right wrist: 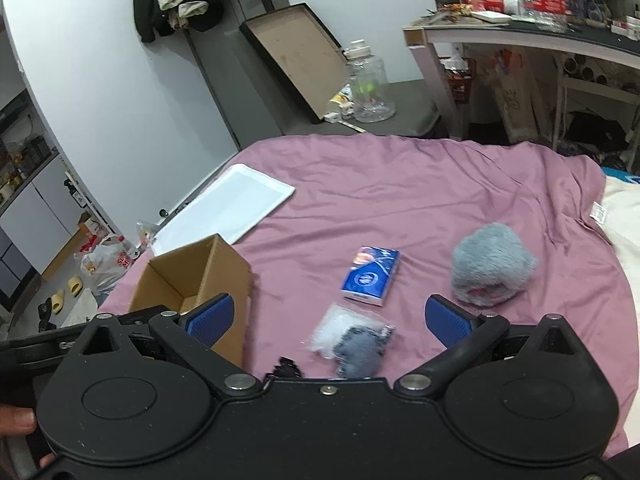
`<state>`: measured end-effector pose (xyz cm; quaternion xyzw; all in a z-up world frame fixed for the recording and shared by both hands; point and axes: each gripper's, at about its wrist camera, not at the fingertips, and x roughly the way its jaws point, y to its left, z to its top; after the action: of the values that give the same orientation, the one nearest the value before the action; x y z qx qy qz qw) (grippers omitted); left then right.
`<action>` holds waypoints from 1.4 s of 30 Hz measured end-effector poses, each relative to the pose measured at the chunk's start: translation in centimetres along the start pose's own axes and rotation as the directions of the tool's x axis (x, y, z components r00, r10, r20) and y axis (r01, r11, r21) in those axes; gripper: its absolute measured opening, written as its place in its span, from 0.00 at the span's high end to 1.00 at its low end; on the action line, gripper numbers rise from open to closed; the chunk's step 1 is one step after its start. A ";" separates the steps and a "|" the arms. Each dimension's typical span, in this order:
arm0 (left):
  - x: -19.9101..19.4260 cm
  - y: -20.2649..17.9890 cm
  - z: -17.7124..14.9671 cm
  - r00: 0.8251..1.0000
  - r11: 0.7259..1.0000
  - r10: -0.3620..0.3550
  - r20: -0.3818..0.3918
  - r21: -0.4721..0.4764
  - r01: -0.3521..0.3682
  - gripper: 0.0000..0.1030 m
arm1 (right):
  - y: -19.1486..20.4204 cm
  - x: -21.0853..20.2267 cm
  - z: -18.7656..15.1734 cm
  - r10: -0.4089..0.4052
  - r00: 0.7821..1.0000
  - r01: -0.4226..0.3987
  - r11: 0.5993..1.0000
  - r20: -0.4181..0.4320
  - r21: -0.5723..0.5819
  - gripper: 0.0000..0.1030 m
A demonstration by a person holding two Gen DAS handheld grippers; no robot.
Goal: Organize soft objects
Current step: 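Release the hamburger and tissue ball into the box with both tools, then grasp the black-and-white plush with the left tool while the right tool grasps the denim plush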
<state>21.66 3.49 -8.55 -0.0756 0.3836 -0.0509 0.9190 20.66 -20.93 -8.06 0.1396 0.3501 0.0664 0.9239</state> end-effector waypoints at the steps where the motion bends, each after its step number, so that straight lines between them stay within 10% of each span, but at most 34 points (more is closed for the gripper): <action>1: 0.0 -0.4 -0.2 1.000 1.000 0.003 0.001 0.005 -0.003 0.26 | -0.3 0.0 -0.1 -0.002 1.000 0.002 1.000 -0.001 0.004 0.00; 42: 9.7 -9.0 -7.4 0.969 0.969 0.094 -0.231 0.244 -0.036 0.48 | -8.6 10.7 -3.0 0.222 0.954 -0.170 0.955 -0.203 0.243 0.17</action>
<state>22.80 -7.54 -18.84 0.0543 0.4855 -0.0748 0.8693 26.86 -26.11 -19.55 0.2682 0.4432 0.1340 0.8448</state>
